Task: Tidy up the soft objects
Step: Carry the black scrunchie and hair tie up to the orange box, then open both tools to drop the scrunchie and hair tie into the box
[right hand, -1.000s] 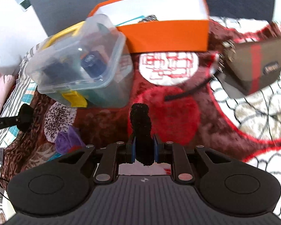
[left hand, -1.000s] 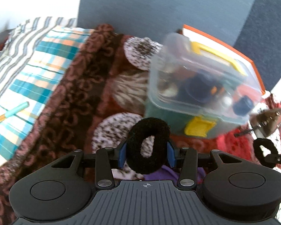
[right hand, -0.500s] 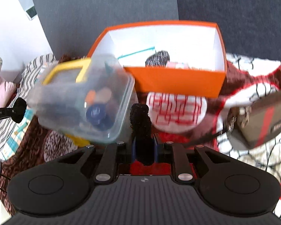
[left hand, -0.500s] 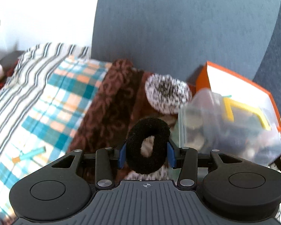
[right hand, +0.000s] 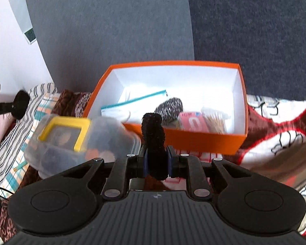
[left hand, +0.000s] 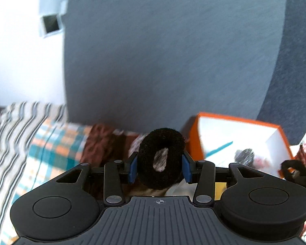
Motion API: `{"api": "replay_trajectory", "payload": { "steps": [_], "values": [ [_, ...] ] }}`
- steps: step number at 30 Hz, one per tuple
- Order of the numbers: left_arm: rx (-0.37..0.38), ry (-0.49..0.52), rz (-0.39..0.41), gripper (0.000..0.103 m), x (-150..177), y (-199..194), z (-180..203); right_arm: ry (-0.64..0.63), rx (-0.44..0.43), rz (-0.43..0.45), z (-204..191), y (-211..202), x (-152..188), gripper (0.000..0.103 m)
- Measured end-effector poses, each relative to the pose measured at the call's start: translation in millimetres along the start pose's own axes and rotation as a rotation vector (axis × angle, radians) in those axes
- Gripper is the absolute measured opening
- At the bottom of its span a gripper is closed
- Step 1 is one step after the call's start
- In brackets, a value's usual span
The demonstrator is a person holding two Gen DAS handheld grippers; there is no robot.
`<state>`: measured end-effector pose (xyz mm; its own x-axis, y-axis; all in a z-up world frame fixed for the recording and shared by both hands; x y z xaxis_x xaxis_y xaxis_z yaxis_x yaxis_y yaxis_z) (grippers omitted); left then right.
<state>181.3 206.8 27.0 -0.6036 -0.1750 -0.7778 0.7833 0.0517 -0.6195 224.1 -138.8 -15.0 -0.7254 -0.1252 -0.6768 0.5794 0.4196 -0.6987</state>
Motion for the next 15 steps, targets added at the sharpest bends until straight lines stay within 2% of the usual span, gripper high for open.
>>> {"api": "replay_trajectory", "payload": {
  "steps": [7, 15],
  "values": [
    [0.088, 0.063, 0.037, 0.103, -30.8, 20.4, 44.0, -0.012, -0.01, 0.019, 0.9, 12.5, -19.4, 0.022],
    [0.15, 0.121, 0.01, 0.103, -48.7, 53.1, 87.3, -0.003, -0.039, 0.049, -2.0, 28.9, -41.4, 0.022]
  ]
}}
Point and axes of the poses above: each gripper's, at about its wrist camera, not at the fingertips, and y roughly the way its jaws point, z to its right, x to its underside, the point moved 5 cm from there along y, roughly the way its jaws point, and after that the axes turned 3 degrees about y, right-handed, at the moved point
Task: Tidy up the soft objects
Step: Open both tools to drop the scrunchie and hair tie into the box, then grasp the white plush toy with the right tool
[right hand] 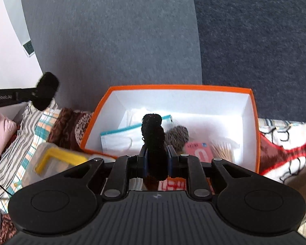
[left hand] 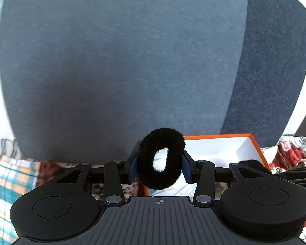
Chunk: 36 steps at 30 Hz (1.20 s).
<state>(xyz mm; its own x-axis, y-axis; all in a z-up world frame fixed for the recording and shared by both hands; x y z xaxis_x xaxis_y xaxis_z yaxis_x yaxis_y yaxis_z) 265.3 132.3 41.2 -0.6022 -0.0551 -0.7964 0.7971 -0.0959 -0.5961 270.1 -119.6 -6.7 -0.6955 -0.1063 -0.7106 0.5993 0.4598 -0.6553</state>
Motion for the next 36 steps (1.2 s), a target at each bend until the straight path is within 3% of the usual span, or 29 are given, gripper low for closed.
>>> {"api": "replay_trajectory", "payload": {
  "steps": [8, 9, 10, 11, 18, 27, 36],
  "values": [
    [0.005, -0.037, -0.085, 0.103, 0.4, 43.2, 18.0, 0.026, 0.054, -0.009, 14.0, 28.4, -12.7, 0.026],
    [-0.004, -0.037, -0.1, 0.103, 1.9, 46.0, 19.9, 0.026, 0.085, -0.022, 17.6, 32.6, -12.5, 0.032],
    [-0.014, -0.033, -0.117, 0.103, 4.3, 47.0, 22.4, 0.029, 0.127, -0.051, 22.3, 37.4, -11.2, 0.057],
    [-0.021, -0.027, -0.128, 0.103, 6.5, 46.6, 24.3, 0.036, 0.154, -0.061, 26.5, 38.2, -9.7, 0.073],
    [-0.038, -0.022, -0.104, 0.103, 23.0, 10.0, 22.3, 0.011, 0.155, -0.06, 27.9, 10.6, 12.9, 0.071],
    [-0.042, -0.077, -0.076, 0.103, 66.5, -70.8, 21.3, 0.023, 0.106, -0.1, 5.1, -42.3, 75.8, 0.082],
    [-0.027, -0.168, -0.269, 0.103, 157.9, -114.5, 32.1, 0.178, 0.052, -0.337, -1.4, -58.2, 159.8, 0.085]
  ]
}}
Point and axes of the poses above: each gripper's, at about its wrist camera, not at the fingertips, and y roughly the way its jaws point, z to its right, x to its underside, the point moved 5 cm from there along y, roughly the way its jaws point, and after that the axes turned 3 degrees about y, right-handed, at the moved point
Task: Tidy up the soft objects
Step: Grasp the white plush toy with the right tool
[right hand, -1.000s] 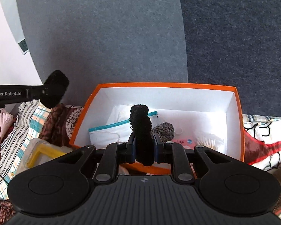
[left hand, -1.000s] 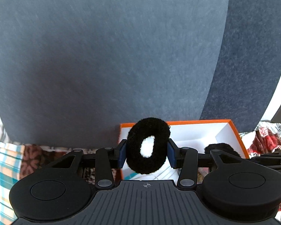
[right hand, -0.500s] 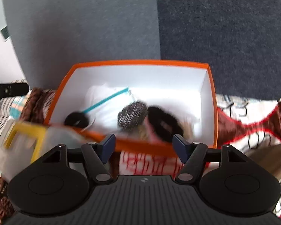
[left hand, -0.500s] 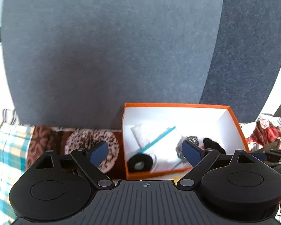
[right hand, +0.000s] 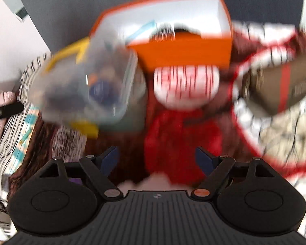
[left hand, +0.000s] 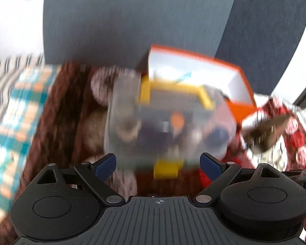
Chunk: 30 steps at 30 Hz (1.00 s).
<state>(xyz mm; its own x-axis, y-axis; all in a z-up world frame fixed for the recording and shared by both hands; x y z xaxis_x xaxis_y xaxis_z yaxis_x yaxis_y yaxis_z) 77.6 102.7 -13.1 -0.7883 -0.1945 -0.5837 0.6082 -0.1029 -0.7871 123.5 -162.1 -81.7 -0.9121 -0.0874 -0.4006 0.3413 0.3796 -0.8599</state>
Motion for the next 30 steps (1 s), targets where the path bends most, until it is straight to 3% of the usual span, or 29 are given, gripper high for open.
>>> {"api": "replay_trajectory", "payload": {
  "steps": [6, 13, 22, 30],
  "values": [
    [0.052, -0.03, -0.214, 0.103, 55.7, 22.8, 13.8, 0.067, 0.009, -0.156, -4.2, 21.6, 34.7, 0.086],
    [0.124, -0.029, -0.35, 0.103, 98.0, 48.4, 44.0, 0.101, 0.039, -0.247, -12.4, 40.4, 47.4, 0.092],
    [0.121, 0.008, -0.446, 0.103, 124.9, 73.8, 63.0, 0.055, 0.091, -0.282, -22.9, 62.1, 52.1, 0.101],
    [0.113, -0.002, -0.46, 0.103, 132.7, 88.3, 63.6, 0.071, 0.136, -0.294, -10.5, 77.8, 56.8, 0.099]
  ]
}}
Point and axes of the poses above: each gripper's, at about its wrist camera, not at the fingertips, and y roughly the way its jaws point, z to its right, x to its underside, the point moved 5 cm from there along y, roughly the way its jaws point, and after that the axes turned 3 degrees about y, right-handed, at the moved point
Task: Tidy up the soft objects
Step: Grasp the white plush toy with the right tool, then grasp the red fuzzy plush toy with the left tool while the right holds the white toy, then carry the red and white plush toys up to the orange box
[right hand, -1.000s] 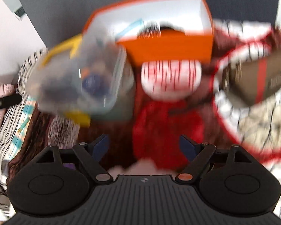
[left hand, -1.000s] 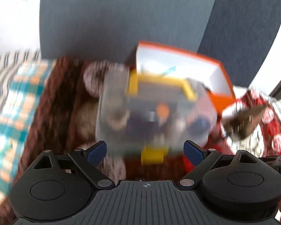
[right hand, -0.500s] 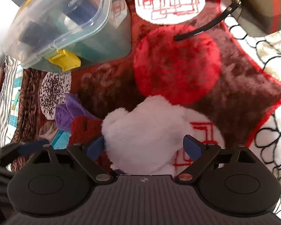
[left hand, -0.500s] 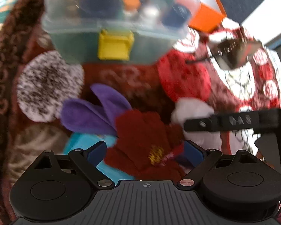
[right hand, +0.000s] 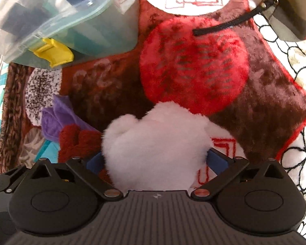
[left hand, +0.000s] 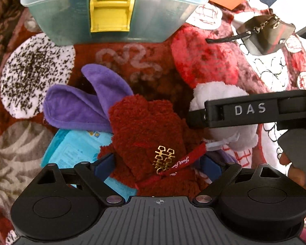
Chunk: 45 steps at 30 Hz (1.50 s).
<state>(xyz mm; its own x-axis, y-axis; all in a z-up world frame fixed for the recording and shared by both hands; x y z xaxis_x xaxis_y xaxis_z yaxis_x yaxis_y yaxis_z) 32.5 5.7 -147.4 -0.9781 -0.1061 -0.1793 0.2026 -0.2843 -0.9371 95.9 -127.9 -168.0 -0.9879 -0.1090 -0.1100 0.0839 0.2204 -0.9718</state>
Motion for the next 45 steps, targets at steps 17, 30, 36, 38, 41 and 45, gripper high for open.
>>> {"api": "replay_trajectory", "payload": {
  "steps": [17, 30, 36, 38, 41, 45],
  "values": [
    [-0.029, 0.035, 0.066, 0.103, -0.4, 1.6, 0.0, 0.198, -0.187, 0.122, 47.9, -36.0, 18.8, 0.085],
    [0.025, -0.042, 0.178, 0.103, 17.4, -39.9, -28.4, 0.321, -0.177, 0.194, 82.3, -53.8, 24.1, 0.085],
    [0.005, -0.107, 0.203, 0.103, 21.5, -58.1, -53.8, 0.337, -0.175, 0.208, 85.3, -55.1, 24.4, 0.085],
    [0.001, -0.132, 0.22, 0.103, 19.1, -65.8, -62.2, 0.344, -0.173, 0.216, 88.5, -56.9, 23.8, 0.085],
    [-0.007, -0.164, 0.246, 0.103, 13.8, -73.6, -73.1, 0.364, -0.17, 0.23, 95.8, -60.0, 21.6, 0.085],
    [-0.031, -0.2, 0.288, 0.103, 5.3, -85.1, -88.7, 0.395, -0.166, 0.252, 107.6, -64.7, 16.2, 0.085]
  ]
}}
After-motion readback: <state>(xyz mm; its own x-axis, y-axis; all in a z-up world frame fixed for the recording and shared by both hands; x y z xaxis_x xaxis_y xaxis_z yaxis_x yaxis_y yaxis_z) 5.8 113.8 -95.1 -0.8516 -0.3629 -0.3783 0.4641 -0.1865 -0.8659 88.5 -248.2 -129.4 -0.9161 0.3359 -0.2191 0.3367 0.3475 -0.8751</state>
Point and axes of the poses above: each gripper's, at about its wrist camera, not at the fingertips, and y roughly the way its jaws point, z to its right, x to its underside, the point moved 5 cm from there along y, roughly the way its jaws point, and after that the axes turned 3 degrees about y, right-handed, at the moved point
